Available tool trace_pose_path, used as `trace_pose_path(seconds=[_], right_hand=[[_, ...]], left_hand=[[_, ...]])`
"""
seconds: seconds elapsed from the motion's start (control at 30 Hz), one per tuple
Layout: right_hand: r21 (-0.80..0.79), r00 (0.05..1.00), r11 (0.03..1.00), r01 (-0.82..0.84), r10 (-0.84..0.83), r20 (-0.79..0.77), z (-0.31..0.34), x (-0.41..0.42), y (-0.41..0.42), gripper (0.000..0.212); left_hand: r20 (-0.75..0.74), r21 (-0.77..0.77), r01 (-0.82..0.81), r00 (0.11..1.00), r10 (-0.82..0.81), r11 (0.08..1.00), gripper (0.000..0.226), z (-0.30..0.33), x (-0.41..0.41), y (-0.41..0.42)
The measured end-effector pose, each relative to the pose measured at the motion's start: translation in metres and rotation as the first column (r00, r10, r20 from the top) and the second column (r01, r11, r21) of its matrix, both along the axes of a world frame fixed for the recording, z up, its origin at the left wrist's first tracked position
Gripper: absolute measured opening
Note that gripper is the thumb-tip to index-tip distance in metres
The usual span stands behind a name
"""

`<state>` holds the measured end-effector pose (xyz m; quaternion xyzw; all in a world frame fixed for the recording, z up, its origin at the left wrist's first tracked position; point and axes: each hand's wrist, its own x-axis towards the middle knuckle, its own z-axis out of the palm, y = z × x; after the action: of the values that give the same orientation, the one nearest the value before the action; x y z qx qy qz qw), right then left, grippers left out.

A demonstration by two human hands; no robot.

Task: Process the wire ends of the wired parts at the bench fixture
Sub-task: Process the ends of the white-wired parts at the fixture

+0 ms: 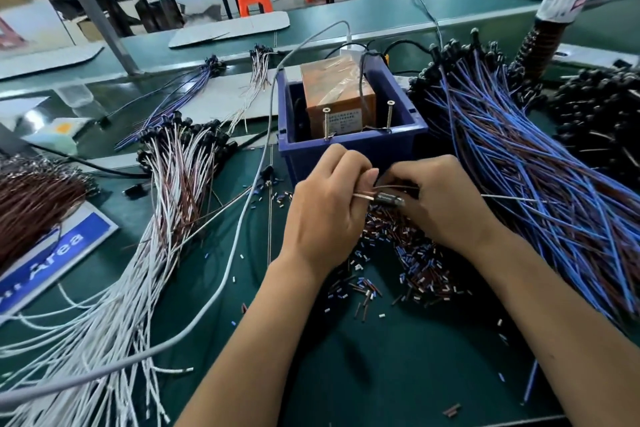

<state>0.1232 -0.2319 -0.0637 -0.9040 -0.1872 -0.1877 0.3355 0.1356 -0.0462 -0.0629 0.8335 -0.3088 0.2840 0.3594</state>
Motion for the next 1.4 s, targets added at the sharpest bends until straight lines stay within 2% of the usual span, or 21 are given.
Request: trace_pose_path(seconds=[0.07,0.13,0.23,0.37,0.5,0.6,0.7,0.77,0.83,1.0,1.07,1.13,1.17,1.27,1.4], right_hand=[[-0.030,0.998,0.999,0.019,-0.017,0.061,-0.002,0.000,0.001,0.024],[-0.050,0.996,0.997,0.058,-0.054,0.078,-0.004,0.001,0.001,0.022],[-0.078,0.993,0.993,0.084,-0.077,0.092,-0.008,0.003,-0.002,0.020],[-0.033,0.997,0.996,0.077,-0.076,0.033,-0.010,0.004,-0.004,0.024],[0.162,0.996,0.987,0.010,0.005,-0.094,-0.008,0.005,-0.007,0.013],[0.186,0.990,0.982,-0.037,0.062,-0.130,-0.008,0.004,-0.008,0.006],[0.169,0.988,0.984,-0.053,0.075,-0.132,-0.009,0.003,-0.006,0.008],[0.165,0.982,0.984,-0.062,0.090,-0.166,-0.009,0.003,-0.006,0.011],[0.161,0.973,0.983,-0.083,0.115,-0.201,-0.009,0.003,-0.005,0.014],[0.115,0.959,0.988,-0.101,0.128,-0.253,-0.008,0.005,-0.008,0.016],[0.158,0.955,0.983,-0.094,0.133,-0.263,-0.006,0.005,-0.013,0.012],[0.238,0.953,0.967,-0.091,0.154,-0.262,-0.002,0.003,-0.018,0.003],[0.303,0.945,0.948,-0.101,0.186,-0.268,0.000,0.002,-0.020,0.006],[0.563,0.865,0.814,-0.143,0.379,-0.328,0.006,0.000,-0.028,0.029],[0.757,0.718,0.613,-0.225,0.630,-0.296,0.012,-0.004,-0.046,0.021]], left_hand=[[-0.019,0.116,-0.025,0.999,0.028,0.993,0.015,-0.004,0.000,-0.003],[-0.063,0.188,-0.004,0.998,0.017,0.982,0.022,-0.007,0.001,-0.004],[-0.128,0.204,0.049,0.991,-0.023,0.978,0.022,-0.012,0.002,-0.002],[-0.204,0.094,0.077,0.977,-0.057,0.993,0.018,-0.019,0.007,0.005],[-0.338,-0.094,0.051,0.938,-0.080,0.994,0.013,-0.022,0.011,0.014],[-0.407,-0.094,0.066,0.908,-0.099,0.993,0.020,-0.017,0.011,0.016],[-0.579,-0.144,0.108,0.797,-0.172,0.984,0.027,-0.012,0.013,0.016],[-0.684,-0.248,0.124,0.680,-0.264,0.961,0.028,-0.009,0.013,0.018],[-0.723,-0.357,0.134,0.587,-0.365,0.924,0.021,-0.007,0.012,0.020],[-0.739,-0.463,0.072,0.518,-0.430,0.883,0.020,-0.007,0.014,0.024],[-0.718,-0.558,0.031,0.484,-0.500,0.830,0.024,-0.006,0.015,0.028],[-0.658,-0.685,-0.003,0.430,-0.618,0.728,0.025,-0.004,0.017,0.032],[-0.619,-0.744,-0.019,0.396,-0.678,0.668,0.024,-0.003,0.017,0.034],[-0.531,-0.837,-0.045,0.303,-0.791,0.545,0.023,0.000,0.016,0.034],[-0.419,-0.907,-0.027,0.166,-0.893,0.421,0.015,0.005,0.010,0.030]])
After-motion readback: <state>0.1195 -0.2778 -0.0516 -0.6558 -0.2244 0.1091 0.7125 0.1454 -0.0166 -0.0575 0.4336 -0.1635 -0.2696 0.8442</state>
